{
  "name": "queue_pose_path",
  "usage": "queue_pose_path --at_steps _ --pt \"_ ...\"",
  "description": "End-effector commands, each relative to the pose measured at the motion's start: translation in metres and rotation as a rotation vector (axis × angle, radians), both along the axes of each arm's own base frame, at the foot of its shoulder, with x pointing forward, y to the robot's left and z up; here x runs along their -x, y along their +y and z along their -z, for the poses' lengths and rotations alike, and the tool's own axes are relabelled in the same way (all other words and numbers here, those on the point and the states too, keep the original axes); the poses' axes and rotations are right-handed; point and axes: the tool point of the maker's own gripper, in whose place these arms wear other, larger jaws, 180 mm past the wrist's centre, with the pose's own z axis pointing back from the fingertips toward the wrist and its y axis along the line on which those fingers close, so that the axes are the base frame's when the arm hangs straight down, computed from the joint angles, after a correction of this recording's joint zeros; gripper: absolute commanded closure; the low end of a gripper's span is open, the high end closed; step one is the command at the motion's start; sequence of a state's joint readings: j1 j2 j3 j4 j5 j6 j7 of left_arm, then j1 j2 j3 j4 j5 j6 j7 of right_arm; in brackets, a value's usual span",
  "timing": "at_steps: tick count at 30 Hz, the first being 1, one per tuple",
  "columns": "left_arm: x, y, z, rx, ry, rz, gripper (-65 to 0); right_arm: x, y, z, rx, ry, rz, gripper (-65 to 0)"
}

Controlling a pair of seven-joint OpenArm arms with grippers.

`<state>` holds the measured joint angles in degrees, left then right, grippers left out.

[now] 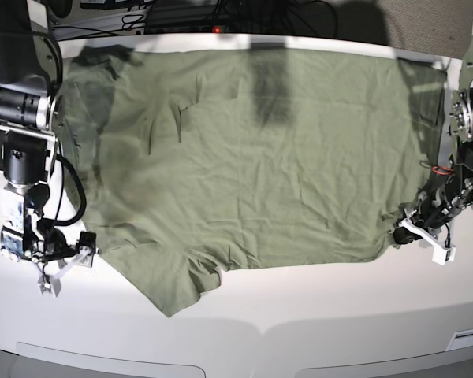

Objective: Fold the T-shirt properly
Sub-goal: 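Grasp the shirt edge with the left gripper and the right gripper at the sleeve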

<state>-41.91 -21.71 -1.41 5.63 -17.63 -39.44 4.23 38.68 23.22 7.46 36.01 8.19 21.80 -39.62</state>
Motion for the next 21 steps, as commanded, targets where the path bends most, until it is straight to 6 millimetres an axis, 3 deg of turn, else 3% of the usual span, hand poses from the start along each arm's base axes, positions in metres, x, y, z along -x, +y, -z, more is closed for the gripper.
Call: queue_pose_path --at_steps 1,3,6,10,16,21 --pt "-0.016 0.006 -0.021 0.0 -0.06 -0.008 0.0 -0.013 -0.005 -0.013 -0.009 -0.042 0.012 -47.9" --pt "-0.016 0.007 -0.021 -0.001 -0.06 -0.008 0.0 -0.008 -0.003 0.002 -0.037 -0.03 0.03 -47.9" --pt "-0.016 0.007 -0.021 -0.001 -0.06 -0.008 0.0 -0.005 -0.002 0.011 -0.057 -0.035 0.043 -47.9" --pt "-0.016 0.007 -0.021 0.0 -0.06 -0.009 0.0 -0.006 0.002 0.011 -0.069 -0.037 0.025 -47.9" --pt "-0.016 0.007 -0.021 -0.001 -0.06 -0.008 0.0 -0.005 0.033 0.011 -0.194 -0.047 -0.086 -47.9" --pt "-0.016 0.007 -0.021 -0.001 -0.06 -0.008 0.0 -0.003 0.045 0.009 -0.222 -0.041 -0.173 -47.6"
